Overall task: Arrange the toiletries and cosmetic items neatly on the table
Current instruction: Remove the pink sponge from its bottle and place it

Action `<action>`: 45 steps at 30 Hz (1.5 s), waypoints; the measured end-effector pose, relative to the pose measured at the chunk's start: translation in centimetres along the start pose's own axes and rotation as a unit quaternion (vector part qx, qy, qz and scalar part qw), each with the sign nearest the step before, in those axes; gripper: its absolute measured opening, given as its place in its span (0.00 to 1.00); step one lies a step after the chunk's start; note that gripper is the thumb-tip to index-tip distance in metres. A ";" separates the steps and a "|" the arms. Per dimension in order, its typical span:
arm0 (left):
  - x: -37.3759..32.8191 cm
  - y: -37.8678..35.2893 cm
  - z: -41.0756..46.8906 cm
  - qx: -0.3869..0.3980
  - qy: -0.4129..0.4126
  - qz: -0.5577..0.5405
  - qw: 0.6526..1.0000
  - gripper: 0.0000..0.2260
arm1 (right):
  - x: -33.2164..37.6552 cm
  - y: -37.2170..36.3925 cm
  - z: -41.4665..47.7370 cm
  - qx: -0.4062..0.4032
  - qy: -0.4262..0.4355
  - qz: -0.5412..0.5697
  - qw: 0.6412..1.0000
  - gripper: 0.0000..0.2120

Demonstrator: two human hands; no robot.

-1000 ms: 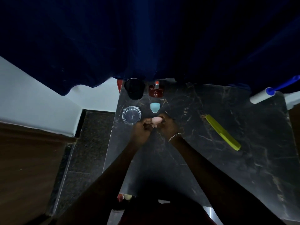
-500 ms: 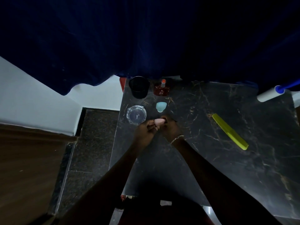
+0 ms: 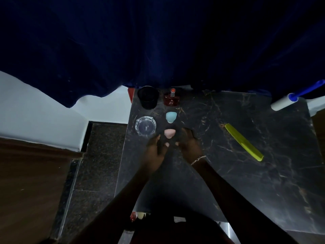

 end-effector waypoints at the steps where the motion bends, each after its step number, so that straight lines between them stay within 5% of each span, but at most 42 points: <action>1: -0.5 -0.1 -1.0 -0.009 -0.022 0.042 0.999 0.26 | -0.5 0.4 -1.1 -0.006 0.009 -0.012 1.000 0.31; 5: -2.7 -2.3 -4.8 -0.028 -0.098 0.146 0.984 0.27 | -3.5 1.3 -5.5 -0.001 0.024 -0.054 0.998 0.29; 14: -6.9 -12.1 -5.1 0.023 -0.110 0.222 0.969 0.30 | -10.8 8.2 -10.7 -0.044 -0.050 -0.034 0.997 0.30; 21: -11.1 -19.4 -3.1 0.080 -0.087 0.233 0.965 0.30 | -15.2 15.2 -9.7 -0.069 -0.080 -0.118 0.987 0.26; 26: -13.0 -22.8 -2.2 0.102 -0.056 0.230 0.966 0.31 | -23.2 16.5 -7.6 -0.011 -0.217 -0.142 0.966 0.28; 33: -14.7 -23.4 -2.7 0.076 -0.040 0.168 0.982 0.27 | -24.6 17.1 -6.4 0.028 -0.231 -0.167 0.958 0.28; 40: -13.5 -22.7 -3.4 0.043 0.007 0.077 0.996 0.24 | -25.0 17.6 -6.2 0.013 -0.233 -0.030 0.972 0.15; 45: -12.7 -21.1 -4.0 0.018 0.043 -0.035 0.998 0.11 | -23.1 17.2 -7.5 0.008 -0.188 0.102 0.977 0.04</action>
Point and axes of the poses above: each hand's wrist, its own z-axis towards the middle knuckle, its own y-axis out of the back of the hand, x = y × z, the point moved 9 cm from there along z, towards the middle knuckle, and after that the axes turned 7 degrees about x, right-handed, at the moved point
